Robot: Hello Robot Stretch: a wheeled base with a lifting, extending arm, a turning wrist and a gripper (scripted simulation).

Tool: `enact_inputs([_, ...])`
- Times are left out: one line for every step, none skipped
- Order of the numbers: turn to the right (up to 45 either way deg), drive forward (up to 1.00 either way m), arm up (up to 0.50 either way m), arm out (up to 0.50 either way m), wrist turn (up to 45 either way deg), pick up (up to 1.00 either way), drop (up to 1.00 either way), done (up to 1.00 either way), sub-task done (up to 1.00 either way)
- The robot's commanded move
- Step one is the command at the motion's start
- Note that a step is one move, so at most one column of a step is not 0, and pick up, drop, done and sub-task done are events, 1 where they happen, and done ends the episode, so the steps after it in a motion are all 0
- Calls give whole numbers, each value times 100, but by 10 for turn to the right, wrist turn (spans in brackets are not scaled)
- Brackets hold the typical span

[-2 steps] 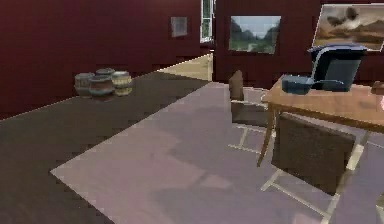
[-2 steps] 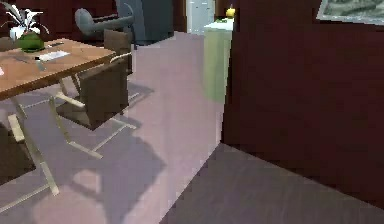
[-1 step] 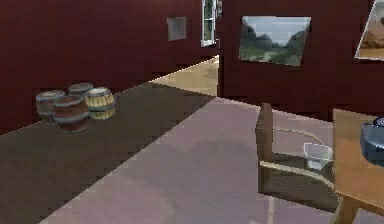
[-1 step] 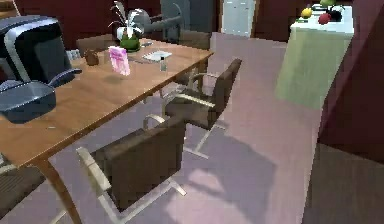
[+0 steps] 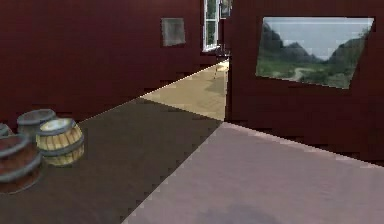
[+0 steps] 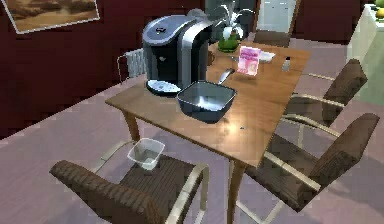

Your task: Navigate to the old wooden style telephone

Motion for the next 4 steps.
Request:
enact_inputs([150,0,0,0,0,0,0,0,0])
enact_inputs([0,15,0,0,0,0,0,0,0])
enact_inputs([-120,0,0,0,0,0,0,0,0])
enact_inputs([0,100,0,0,0,0,0,0,0])
